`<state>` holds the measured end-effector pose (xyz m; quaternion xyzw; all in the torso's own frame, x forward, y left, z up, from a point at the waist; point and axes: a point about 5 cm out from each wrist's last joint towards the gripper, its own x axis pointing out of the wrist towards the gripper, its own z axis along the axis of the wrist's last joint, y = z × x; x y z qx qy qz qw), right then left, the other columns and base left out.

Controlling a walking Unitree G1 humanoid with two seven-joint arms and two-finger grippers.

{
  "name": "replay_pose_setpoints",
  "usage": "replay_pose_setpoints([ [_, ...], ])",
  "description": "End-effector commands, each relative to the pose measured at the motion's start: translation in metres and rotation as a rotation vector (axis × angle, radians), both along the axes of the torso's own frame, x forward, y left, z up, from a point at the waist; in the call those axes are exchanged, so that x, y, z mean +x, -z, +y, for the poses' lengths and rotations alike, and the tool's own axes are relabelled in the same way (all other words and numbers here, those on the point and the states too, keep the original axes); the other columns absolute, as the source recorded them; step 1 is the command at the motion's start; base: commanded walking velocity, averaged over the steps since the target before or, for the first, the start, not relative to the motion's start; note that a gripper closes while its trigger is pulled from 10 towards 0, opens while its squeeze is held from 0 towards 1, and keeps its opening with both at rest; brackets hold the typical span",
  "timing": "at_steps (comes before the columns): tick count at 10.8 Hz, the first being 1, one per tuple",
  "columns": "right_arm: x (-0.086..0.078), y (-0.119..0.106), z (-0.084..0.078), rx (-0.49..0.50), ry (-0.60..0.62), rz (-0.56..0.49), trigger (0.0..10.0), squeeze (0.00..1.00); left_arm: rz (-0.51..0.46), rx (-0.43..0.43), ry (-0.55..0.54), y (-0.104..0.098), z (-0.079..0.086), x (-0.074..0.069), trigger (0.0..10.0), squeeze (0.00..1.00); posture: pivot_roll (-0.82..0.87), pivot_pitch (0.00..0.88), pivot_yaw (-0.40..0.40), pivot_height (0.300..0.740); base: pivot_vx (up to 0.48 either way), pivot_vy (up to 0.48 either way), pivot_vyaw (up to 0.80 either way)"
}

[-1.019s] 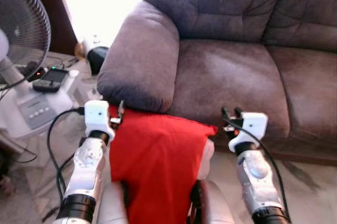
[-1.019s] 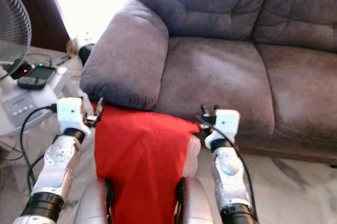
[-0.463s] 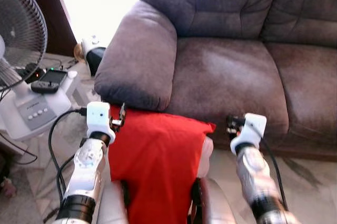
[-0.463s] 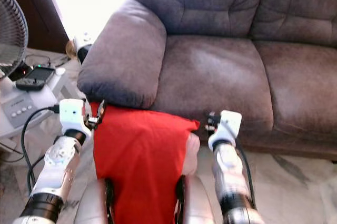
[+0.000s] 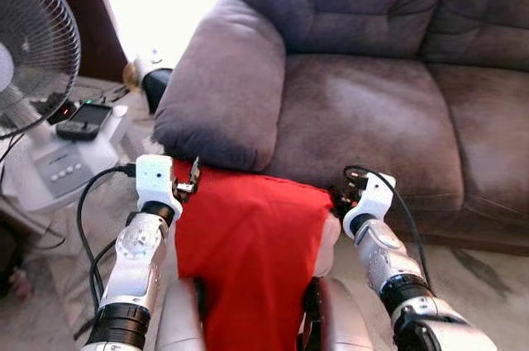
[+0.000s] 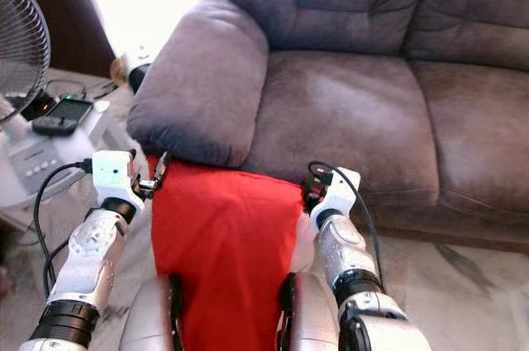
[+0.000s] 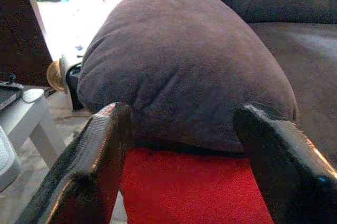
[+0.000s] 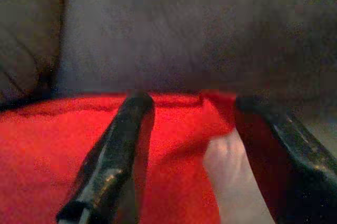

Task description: Move the pillow to the sofa from floor

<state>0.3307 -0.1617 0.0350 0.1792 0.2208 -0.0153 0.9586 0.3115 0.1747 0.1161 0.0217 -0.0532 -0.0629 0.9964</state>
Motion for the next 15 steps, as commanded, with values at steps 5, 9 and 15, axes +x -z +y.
replay_pose_setpoints([
  [5, 0.011, -0.011, -0.011, -0.008, 0.026, -0.028, 10.0, 0.44, -0.029, 0.005, -0.009, -0.023, 0.019, 0.001, 10.0, 0.00, 0.13, 0.234, -0.052, 0.575, 0.000, 0.000, 0.00],
  [9, 0.012, -0.011, 0.001, 0.083, 0.004, -0.022, 10.0, 0.00, -0.021, 0.006, -0.011, -0.023, 0.017, -0.011, 10.0, 0.00, 0.15, 0.282, -0.064, 0.575, 0.000, 0.000, 0.00],
  [15, 0.011, -0.009, 0.014, 0.287, 0.078, -0.037, 10.0, 0.00, -0.124, 0.020, 0.027, -0.070, 0.018, -0.018, 10.0, 0.00, 0.20, 0.357, -0.067, 0.575, 0.000, 0.000, 0.00],
])
